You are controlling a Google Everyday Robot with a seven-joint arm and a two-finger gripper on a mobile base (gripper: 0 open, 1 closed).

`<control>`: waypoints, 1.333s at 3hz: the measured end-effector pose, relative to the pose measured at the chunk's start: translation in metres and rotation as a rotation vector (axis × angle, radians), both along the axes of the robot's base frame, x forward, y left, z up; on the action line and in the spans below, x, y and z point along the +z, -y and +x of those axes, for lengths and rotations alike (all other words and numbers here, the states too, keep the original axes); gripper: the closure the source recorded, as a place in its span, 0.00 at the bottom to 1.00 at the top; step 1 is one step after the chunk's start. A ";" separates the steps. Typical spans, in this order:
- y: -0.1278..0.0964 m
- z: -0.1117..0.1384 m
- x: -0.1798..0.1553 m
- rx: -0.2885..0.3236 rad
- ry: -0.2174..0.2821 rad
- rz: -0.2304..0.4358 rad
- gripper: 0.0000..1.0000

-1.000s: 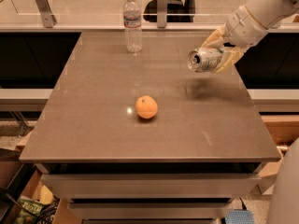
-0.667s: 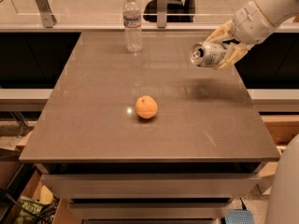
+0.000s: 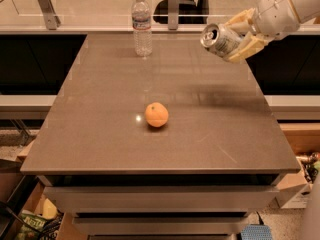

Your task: Place 7up can upright

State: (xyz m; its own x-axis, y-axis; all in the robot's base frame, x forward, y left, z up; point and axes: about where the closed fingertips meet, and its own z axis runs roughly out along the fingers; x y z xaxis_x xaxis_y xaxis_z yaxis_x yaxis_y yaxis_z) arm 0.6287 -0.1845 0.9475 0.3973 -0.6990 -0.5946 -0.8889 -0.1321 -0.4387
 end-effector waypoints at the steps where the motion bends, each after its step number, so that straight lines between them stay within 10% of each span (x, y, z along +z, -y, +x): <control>1: -0.003 0.005 0.014 -0.074 0.017 0.099 1.00; 4: -0.001 0.014 0.010 -0.268 0.114 0.378 1.00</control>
Offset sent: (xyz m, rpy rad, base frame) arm 0.0089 0.0022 0.0263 0.3253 -0.1145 -0.2459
